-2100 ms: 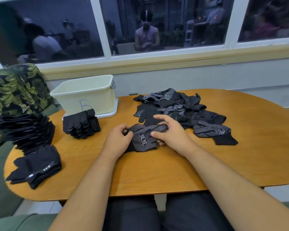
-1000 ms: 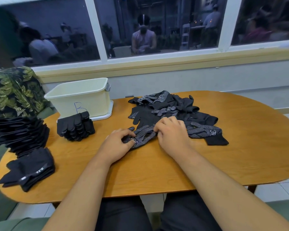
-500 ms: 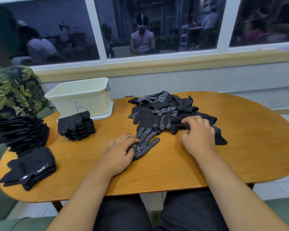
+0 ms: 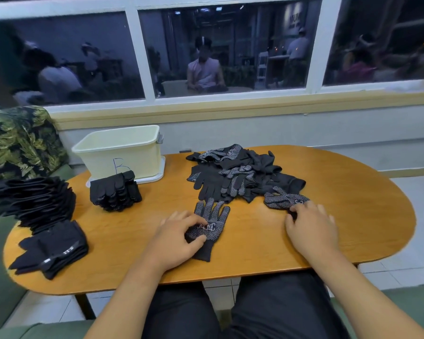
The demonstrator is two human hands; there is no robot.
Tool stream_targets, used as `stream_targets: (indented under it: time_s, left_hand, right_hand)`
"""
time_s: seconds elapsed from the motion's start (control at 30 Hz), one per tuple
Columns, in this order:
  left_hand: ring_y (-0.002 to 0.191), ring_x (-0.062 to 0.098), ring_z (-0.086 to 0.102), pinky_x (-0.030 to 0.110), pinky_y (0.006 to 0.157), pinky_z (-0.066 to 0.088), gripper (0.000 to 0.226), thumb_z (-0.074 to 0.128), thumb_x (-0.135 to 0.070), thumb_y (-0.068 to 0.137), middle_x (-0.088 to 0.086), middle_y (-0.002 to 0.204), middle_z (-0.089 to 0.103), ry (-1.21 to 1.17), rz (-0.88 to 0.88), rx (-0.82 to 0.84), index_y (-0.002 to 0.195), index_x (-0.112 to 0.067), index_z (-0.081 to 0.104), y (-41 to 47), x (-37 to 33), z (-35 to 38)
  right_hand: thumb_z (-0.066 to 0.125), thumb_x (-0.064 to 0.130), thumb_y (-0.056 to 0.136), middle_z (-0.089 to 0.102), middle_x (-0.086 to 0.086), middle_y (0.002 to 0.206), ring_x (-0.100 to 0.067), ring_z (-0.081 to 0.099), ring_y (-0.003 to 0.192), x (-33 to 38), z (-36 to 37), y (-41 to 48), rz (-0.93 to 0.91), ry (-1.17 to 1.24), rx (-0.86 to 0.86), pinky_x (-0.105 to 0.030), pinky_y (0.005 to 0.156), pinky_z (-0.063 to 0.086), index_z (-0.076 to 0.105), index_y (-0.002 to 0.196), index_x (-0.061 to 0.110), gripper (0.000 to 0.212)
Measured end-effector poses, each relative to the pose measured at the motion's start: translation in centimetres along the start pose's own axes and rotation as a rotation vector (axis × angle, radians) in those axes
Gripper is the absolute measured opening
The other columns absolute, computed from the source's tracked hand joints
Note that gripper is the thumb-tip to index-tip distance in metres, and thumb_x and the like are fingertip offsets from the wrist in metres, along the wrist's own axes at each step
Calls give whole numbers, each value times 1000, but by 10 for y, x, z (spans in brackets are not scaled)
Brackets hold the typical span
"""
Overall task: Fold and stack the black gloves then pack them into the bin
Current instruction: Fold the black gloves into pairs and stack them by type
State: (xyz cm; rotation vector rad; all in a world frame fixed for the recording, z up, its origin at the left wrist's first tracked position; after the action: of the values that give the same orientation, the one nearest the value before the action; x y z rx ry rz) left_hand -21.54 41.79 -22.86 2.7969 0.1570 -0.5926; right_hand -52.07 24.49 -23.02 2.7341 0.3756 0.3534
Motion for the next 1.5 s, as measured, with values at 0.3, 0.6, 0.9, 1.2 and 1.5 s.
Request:
stream_targets:
  time_s: [0.3, 0.6, 0.9, 1.2, 1.5]
  left_hand:
    - [141, -3, 35, 40, 121, 33, 44, 49, -66, 100, -29, 148, 46, 43, 92, 52, 139, -48, 58, -25, -20, 2]
    - [161, 5, -16, 46, 133, -4, 64, 20, -69, 107, -19, 176, -8, 277, 95, 329, 166, -53, 0, -18, -25, 17]
    - [161, 16, -23, 51, 132, -7, 70, 16, -83, 99, -16, 175, -15, 290, 29, 362, 161, -61, -8, -18, -25, 17]
    - [160, 5, -19, 47, 132, -8, 70, 21, -77, 103, -21, 176, -5, 254, 129, 316, 167, -52, 8, -20, -28, 12]
    - [161, 8, -19, 46, 133, -4, 71, 19, -79, 102, -19, 176, -10, 281, 126, 355, 165, -54, -1, -19, -26, 18]
  right_hand:
    - [55, 47, 108, 65, 9, 118, -19, 54, 116, 10, -6, -3, -218, 231, 154, -33, 87, 41, 73, 122, 32, 27]
    - [59, 33, 108, 71, 6, 116, -19, 61, 112, 26, -19, -13, -319, 311, 266, -36, 89, 50, 74, 124, 30, 22]
    - [49, 15, 111, 61, 0, 82, -15, 57, 55, 76, -116, 28, -85, 984, 293, -22, 51, 45, 63, 103, 28, 20]
    - [73, 9, 96, 76, 12, 92, -5, 71, 75, 121, -181, 32, -314, 942, 360, -27, 62, 55, 77, 112, 32, 29]
    - [82, 45, 91, 69, 3, 96, -15, 61, 89, 130, -191, 51, -306, 762, 122, -33, 76, 44, 73, 81, 24, 24]
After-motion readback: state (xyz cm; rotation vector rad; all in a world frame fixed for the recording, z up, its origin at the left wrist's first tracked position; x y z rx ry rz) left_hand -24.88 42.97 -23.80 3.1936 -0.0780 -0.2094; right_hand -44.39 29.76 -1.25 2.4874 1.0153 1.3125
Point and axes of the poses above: each hand's wrist, its own y-axis towards the middle knuckle, its own z-axis out of the palm, x = y × z, the point moved 4 cm from there along y, towards the middle knuckle
